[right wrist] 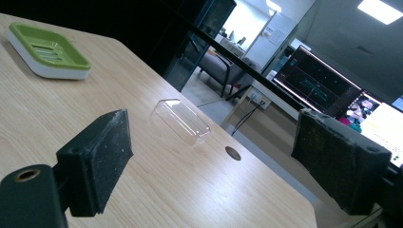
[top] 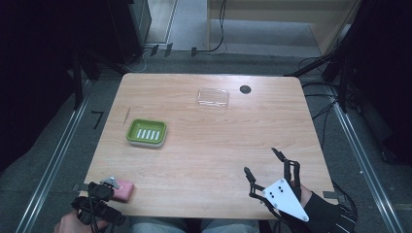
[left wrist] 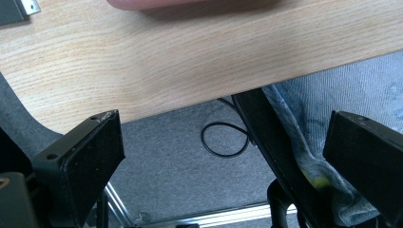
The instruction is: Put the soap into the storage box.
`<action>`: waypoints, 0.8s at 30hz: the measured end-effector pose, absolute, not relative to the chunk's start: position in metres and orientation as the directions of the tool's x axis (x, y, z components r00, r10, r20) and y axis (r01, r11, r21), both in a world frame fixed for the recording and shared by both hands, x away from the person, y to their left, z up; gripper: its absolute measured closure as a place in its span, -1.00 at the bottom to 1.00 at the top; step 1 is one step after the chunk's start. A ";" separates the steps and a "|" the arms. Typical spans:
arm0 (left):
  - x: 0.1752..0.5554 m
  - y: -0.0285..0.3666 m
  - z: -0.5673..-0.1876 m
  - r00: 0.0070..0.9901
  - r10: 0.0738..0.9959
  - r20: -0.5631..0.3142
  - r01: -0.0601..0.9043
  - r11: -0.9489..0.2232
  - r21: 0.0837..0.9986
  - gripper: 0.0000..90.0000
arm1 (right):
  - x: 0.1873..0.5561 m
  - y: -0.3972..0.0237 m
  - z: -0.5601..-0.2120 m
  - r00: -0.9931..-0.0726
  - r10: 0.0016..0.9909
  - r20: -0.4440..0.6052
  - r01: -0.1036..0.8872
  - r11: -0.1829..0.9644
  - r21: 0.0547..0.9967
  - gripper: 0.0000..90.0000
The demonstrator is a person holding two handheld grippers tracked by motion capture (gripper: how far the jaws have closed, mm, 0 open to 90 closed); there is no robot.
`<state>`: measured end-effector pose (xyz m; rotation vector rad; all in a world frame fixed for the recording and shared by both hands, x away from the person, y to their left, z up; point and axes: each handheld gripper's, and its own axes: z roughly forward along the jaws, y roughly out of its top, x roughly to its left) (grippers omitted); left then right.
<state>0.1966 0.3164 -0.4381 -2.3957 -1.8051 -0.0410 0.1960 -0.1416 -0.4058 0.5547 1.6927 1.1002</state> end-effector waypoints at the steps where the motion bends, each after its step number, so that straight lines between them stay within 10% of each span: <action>1: 0.197 0.316 -0.438 0.279 0.954 0.106 0.958 -0.270 -0.096 -0.99 | 0.196 -0.142 -0.406 -0.394 0.777 -0.491 -0.134 0.480 0.867 -0.71; 24: 0.200 0.315 -0.430 0.268 0.956 0.122 0.963 -0.262 -0.061 -1.00 | 0.196 -0.142 -0.406 -0.394 0.777 -0.490 -0.128 0.482 0.867 -0.71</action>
